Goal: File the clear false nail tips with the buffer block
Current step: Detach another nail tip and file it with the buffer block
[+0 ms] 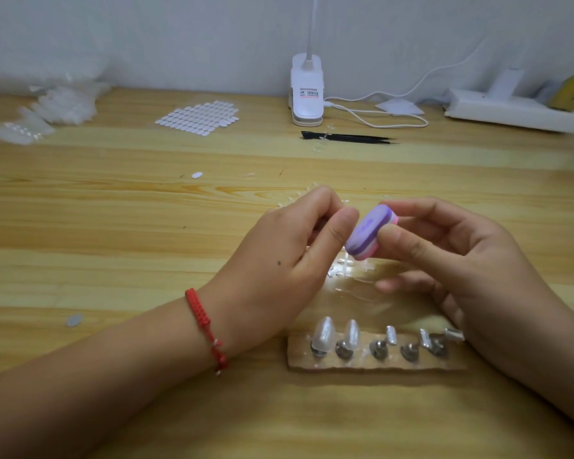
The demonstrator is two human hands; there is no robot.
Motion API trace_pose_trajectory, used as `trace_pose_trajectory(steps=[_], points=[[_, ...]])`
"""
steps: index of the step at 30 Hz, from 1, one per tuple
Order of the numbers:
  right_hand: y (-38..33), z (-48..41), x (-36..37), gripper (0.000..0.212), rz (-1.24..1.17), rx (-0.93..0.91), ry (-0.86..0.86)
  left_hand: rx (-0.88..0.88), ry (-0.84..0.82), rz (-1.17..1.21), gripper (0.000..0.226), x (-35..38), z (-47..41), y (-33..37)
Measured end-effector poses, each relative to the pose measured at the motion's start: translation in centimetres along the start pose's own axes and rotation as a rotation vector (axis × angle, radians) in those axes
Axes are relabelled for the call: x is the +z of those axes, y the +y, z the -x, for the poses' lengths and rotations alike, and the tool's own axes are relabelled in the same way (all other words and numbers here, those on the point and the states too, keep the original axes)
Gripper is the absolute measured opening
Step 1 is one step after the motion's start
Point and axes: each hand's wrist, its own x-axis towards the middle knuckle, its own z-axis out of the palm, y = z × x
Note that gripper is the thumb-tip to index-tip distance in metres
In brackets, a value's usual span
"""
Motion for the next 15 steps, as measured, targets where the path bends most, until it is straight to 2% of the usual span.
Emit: trace_pose_trajectory(steps=[5,9,13,15], points=[[-0.11,0.18,0.26,0.029,0.121,0.017,-0.090,0.003,0.026,0.014,0.025,-0.07,-0.05,-0.03],[-0.09,0.10,-0.01,0.028,0.039,-0.004,-0.002,0.002,-0.019,0.006,0.025,0.00,0.05,0.00],[-0.09,0.16,0.26,0.026,0.093,0.013,-0.084,-0.013,0.024,0.038,0.027,-0.07,-0.04,-0.07],[-0.05,0.14,0.23,0.028,0.084,0.008,-0.056,-0.013,-0.003,0.026,0.027,-0.02,-0.02,-0.08]])
